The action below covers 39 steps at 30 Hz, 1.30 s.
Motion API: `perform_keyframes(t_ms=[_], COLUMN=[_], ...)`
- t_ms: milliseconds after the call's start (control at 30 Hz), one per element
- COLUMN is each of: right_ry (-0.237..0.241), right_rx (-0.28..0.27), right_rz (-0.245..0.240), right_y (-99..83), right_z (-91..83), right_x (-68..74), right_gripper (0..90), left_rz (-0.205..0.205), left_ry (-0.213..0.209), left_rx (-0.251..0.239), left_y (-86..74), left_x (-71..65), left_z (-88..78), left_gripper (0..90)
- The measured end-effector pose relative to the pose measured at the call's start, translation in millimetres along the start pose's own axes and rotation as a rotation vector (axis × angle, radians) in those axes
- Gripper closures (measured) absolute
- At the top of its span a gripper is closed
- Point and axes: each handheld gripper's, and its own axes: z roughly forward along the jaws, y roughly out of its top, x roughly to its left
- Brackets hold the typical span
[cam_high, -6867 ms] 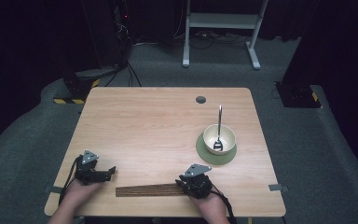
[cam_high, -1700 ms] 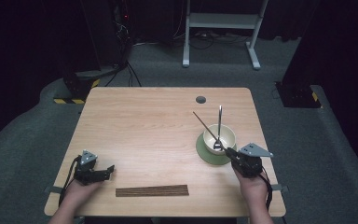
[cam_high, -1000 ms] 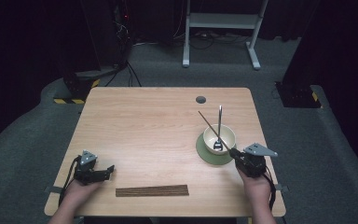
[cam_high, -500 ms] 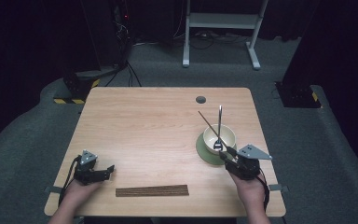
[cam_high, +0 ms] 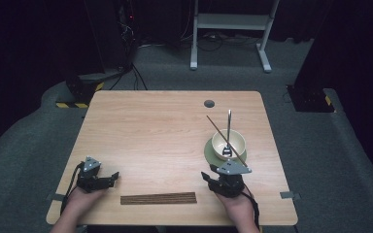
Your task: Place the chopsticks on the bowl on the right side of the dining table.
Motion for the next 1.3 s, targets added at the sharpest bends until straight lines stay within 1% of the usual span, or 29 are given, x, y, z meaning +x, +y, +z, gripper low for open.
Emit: perform_keyframes(t_ms=[33,67,133,167,200,267,300,367,400,533,600,633,767,833,1000,1167,1300], right_ry=[0.020,0.036,0.056,0.084,0.084,0.113,0.134,0.138,0.144,0.158,0.156,0.166,0.176,0.176,0.178,0.179,0.168], right_rx=[0.004,0.011,0.029,0.049,0.049,0.074,0.096,0.101,0.117,0.136,0.149,0.162,0.170,0.183,0.189,0.196,0.197], right_rz=[0.006,0.002,-0.020,-0.047,-0.047,-0.067,-0.077,-0.086,-0.096,-0.093,-0.098,-0.101,-0.110,-0.114,-0.114,-0.115,-0.115], right_y=[0.6,1.2,1.2,-0.3,-0.3,-3.0,-5.4,-6.1,-7.8,-10.7,-11.9,-12.7,-13.5,-14.9,-16.5,-17.9,-18.6], right_z=[3.6,7.2,14.1,20.4,20.4,27.5,32.6,33.9,36.8,40.7,42.6,44.9,46.3,48.5,49.4,49.7,49.2], right_x=[2.8,5.9,15.1,25.2,25.2,34.5,40.7,42.6,45.7,47.1,47.7,47.9,50.1,51.7,51.8,51.7,50.4], right_gripper=[56.0,56.0,57.0,59.4,59.4,61.9,64.5,65.4,67.6,70.0,71.5,72.9,73.6,73.8,73.9,74.2,74.4], left_rz=[0.000,0.001,0.001,0.001,0.001,0.001,-0.001,-0.001,-0.001,0.000,0.000,0.000,-0.002,-0.001,0.006,0.003,0.003], left_ry=[-0.001,-0.001,0.000,-0.001,-0.001,0.001,0.002,0.001,0.001,0.002,0.001,0.001,0.000,-0.001,0.000,-0.002,-0.002], left_rx=[0.000,0.000,0.000,0.000,0.000,0.001,0.000,0.000,0.001,0.001,0.000,0.000,0.000,0.000,0.001,0.001,0.001], left_y=[0.0,0.0,0.0,0.0,0.0,-0.1,-0.2,-0.2,-0.2,-0.1,0.0,0.0,0.0,0.0,0.7,1.1,1.1], left_x=[0.1,0.1,0.0,0.0,0.1,-0.1,-0.3,-0.3,-0.2,-0.3,-0.2,-0.2,-0.3,-0.2,0.5,0.6,0.5], left_z=[0.0,0.0,0.0,0.0,0.0,-0.1,-0.2,-0.3,-0.3,-0.2,0.0,0.0,0.0,0.1,0.5,1.1,1.1], left_gripper=[13.0,13.0,13.0,13.0,13.0,13.0,13.1,13.1,13.1,13.1,13.0,13.0,13.0,13.0,12.9,12.8,12.8])
